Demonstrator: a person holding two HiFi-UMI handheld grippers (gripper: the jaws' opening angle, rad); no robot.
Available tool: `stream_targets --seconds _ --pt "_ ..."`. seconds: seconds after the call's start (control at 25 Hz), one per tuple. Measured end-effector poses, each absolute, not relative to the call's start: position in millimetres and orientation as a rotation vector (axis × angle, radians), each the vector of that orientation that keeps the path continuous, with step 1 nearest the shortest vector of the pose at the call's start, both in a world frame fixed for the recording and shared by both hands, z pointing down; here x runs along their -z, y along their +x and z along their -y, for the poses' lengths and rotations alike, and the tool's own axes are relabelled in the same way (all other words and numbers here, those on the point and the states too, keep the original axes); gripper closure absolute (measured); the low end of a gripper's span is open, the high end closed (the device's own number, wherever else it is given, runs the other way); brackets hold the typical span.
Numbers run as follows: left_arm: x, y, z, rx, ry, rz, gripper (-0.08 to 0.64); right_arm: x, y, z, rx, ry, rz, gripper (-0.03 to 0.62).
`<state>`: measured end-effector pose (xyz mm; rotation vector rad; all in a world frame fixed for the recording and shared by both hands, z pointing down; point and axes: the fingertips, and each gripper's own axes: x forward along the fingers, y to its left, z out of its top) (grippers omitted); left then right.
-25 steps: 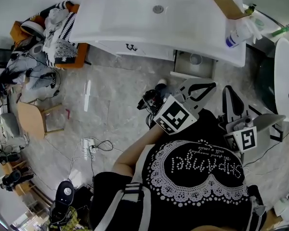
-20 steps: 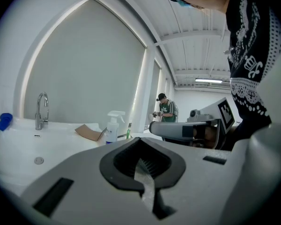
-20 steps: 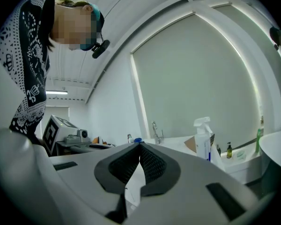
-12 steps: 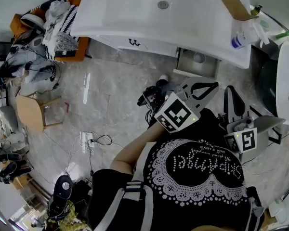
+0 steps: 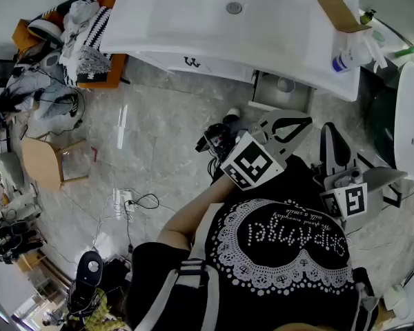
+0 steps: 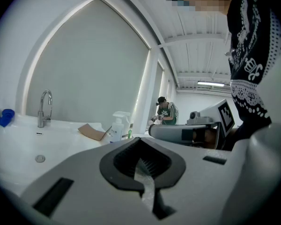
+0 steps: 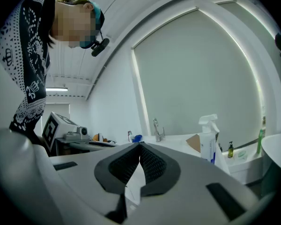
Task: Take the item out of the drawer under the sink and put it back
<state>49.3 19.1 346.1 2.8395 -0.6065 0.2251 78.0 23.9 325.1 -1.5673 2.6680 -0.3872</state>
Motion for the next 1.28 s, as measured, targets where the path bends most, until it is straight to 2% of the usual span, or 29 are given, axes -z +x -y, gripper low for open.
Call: stream_targets --seconds 1.28 --pt "-342.6 45.1 -18.9 -0.201 2.837 0.684 0.555 -324.3 76.9 -25.3 0.362 -1.529 -2.699 0.574"
